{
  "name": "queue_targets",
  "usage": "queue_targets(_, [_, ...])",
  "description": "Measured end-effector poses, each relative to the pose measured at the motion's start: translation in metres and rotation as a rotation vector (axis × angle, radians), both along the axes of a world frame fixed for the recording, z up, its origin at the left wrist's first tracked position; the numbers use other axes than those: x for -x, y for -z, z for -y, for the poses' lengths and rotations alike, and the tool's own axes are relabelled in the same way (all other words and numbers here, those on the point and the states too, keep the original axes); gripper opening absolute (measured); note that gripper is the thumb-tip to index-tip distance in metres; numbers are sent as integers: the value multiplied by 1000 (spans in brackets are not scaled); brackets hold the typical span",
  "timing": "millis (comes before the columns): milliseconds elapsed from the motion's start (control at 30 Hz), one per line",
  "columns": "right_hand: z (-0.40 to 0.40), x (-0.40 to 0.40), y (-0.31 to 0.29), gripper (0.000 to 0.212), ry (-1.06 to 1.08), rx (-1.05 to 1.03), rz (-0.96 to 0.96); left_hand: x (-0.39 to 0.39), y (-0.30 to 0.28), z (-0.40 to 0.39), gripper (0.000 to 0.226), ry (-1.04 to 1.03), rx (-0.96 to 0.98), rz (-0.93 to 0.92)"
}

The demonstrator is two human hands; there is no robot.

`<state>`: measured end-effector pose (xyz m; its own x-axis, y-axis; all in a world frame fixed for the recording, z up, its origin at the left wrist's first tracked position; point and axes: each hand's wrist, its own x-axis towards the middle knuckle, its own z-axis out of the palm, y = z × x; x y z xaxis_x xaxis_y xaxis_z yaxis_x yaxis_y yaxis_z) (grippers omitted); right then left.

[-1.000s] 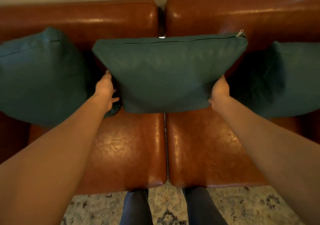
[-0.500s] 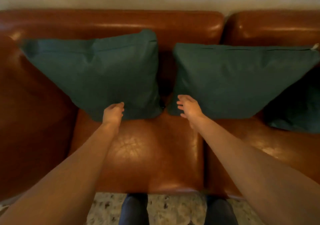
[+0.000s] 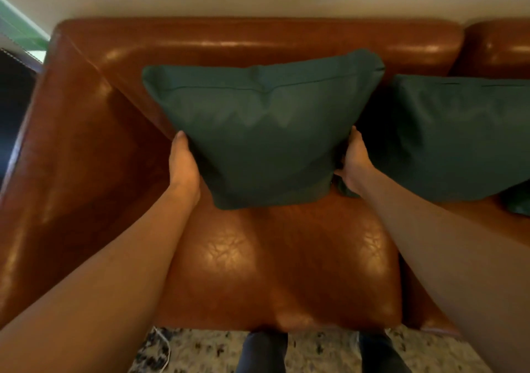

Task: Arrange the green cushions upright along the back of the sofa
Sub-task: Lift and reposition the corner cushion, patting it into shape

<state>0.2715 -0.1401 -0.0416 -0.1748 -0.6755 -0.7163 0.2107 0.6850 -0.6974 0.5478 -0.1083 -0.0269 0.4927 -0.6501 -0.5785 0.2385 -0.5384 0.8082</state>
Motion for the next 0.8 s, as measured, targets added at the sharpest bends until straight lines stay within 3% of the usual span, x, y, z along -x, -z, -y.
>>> queue_targets(167, [-1,-31,-1,69,-22,-14,13,-15,-8,14,36,144,36,-67])
queue_targets(367, [-7,-87,1,62,-95,-4,127,-69,-7,17,22,67,63,-17])
queue_targets(533, [2,-119,5,60,-128,1,172,-106,10,6,32,9,13,-14])
queue_targets(667, [6,-120,6,61,-136,-9,151,-105,10,13,26,14,33,-24])
queue_targets(800, [9,-103,-1,58,-195,4,42,-108,15,11,41,-42,42,-54])
